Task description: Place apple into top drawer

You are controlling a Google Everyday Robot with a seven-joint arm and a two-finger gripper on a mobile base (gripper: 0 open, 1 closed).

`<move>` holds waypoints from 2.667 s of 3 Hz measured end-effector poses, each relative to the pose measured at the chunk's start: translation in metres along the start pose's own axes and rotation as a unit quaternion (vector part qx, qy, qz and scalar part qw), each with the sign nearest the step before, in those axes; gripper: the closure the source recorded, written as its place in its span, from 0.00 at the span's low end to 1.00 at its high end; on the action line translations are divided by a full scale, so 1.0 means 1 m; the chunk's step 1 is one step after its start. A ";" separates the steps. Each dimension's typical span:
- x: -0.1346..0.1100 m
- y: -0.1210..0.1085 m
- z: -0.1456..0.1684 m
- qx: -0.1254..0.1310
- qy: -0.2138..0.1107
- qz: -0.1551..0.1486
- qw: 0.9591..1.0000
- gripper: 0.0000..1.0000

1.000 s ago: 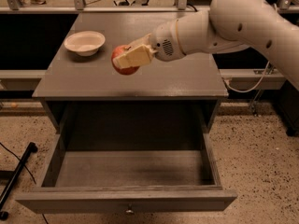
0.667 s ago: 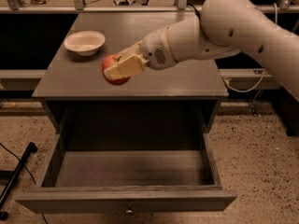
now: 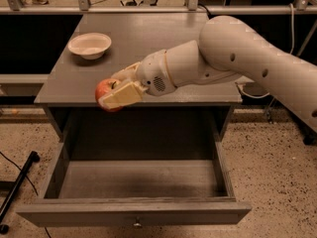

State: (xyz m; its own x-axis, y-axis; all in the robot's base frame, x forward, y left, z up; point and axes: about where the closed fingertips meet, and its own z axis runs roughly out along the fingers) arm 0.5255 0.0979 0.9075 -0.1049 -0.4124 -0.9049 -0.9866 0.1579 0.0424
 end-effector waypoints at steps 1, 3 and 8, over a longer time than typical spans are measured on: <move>0.036 -0.003 0.011 0.016 -0.012 0.030 0.999 1.00; 0.132 0.015 0.048 0.000 -0.055 0.024 0.998 1.00; 0.239 0.023 0.116 -0.015 -0.016 -0.012 1.000 0.04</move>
Offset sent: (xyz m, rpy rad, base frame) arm -0.0209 -0.0132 -0.1640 0.0755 -0.0048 -0.0735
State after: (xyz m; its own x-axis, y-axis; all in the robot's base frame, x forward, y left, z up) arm 0.4928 0.1071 0.6428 -0.0781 -0.3864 -0.9190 -0.9921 0.1213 0.0333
